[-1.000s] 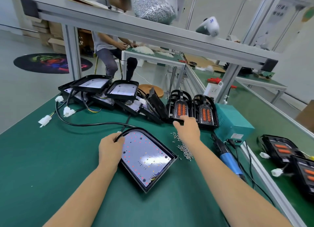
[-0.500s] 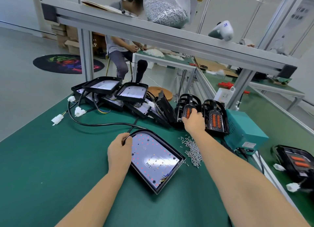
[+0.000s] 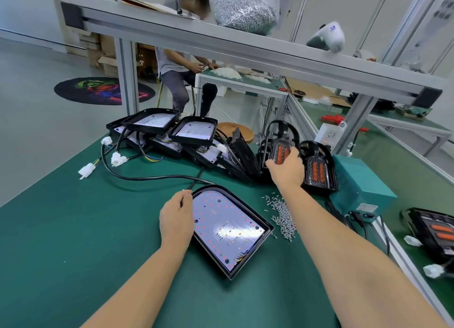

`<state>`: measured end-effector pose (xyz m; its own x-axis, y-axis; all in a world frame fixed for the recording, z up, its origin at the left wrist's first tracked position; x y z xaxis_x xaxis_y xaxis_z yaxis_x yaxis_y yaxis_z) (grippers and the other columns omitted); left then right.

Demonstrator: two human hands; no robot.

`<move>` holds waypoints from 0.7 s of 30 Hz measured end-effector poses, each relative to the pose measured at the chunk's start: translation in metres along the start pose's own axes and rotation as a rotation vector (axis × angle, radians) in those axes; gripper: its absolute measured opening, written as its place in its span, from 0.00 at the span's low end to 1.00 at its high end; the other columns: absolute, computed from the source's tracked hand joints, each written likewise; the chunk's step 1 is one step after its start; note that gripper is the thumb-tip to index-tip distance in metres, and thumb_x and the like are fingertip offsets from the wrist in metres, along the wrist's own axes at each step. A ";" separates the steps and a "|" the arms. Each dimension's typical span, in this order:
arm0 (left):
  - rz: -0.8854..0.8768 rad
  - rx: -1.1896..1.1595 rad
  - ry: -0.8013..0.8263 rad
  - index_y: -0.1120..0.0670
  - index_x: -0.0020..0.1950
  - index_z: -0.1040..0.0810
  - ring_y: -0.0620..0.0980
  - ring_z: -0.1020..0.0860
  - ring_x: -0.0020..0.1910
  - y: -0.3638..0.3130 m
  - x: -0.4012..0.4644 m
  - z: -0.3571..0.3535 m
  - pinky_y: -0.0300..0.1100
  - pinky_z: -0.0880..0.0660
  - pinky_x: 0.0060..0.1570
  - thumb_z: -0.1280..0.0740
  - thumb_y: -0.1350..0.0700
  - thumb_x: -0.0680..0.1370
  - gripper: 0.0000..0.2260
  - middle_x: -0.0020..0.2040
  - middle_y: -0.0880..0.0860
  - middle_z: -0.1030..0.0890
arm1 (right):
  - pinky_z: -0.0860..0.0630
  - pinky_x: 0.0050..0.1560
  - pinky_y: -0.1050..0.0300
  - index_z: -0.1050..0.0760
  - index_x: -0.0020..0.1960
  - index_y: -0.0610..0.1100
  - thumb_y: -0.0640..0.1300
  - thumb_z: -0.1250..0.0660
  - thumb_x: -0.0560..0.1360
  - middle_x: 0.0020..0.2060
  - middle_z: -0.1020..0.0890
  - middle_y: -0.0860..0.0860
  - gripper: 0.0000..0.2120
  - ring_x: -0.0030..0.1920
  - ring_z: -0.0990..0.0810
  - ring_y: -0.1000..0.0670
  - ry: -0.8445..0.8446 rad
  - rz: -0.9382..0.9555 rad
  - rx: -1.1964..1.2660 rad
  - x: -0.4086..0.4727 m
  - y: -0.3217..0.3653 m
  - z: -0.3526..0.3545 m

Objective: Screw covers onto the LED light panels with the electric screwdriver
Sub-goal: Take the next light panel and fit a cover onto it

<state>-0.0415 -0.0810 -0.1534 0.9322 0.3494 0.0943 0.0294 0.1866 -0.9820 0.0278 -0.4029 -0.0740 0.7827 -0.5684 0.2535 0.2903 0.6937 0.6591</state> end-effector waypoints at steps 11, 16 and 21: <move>0.218 -0.353 0.227 0.56 0.43 0.16 0.46 0.22 0.39 0.010 0.006 -0.012 0.39 0.25 0.40 0.38 0.62 0.77 0.11 0.40 0.50 0.16 | 0.32 0.52 0.55 0.31 0.66 0.46 0.52 0.28 0.67 0.53 0.26 0.51 0.30 0.54 0.29 0.49 0.290 0.472 -0.071 -0.142 0.064 0.021; 0.350 -0.432 0.282 0.62 0.51 0.19 0.52 0.24 0.43 0.021 0.008 -0.013 0.43 0.27 0.43 0.36 0.61 0.76 0.09 0.45 0.58 0.19 | 0.34 0.61 0.58 0.35 0.72 0.46 0.54 0.30 0.68 0.64 0.28 0.53 0.35 0.62 0.32 0.50 0.384 0.558 -0.193 -0.189 0.059 0.015; 0.368 -0.502 0.341 0.59 0.50 0.21 0.51 0.24 0.42 0.020 0.008 -0.015 0.42 0.25 0.42 0.39 0.57 0.80 0.09 0.45 0.56 0.20 | 0.33 0.62 0.60 0.34 0.71 0.48 0.56 0.32 0.68 0.64 0.29 0.54 0.34 0.63 0.33 0.51 0.403 0.605 -0.296 -0.206 0.049 0.012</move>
<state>-0.0285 -0.0881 -0.1750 0.9721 -0.0138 -0.2343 -0.2232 -0.3624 -0.9049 -0.1253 -0.2573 -0.0858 0.9746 0.1105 0.1947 -0.1595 0.9529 0.2579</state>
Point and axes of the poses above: each hand's wrist, its own x-axis towards the middle knuckle, its own z-axis out of the back of the hand, y = z × x, the point moved 10 cm from there along x, towards the middle knuckle
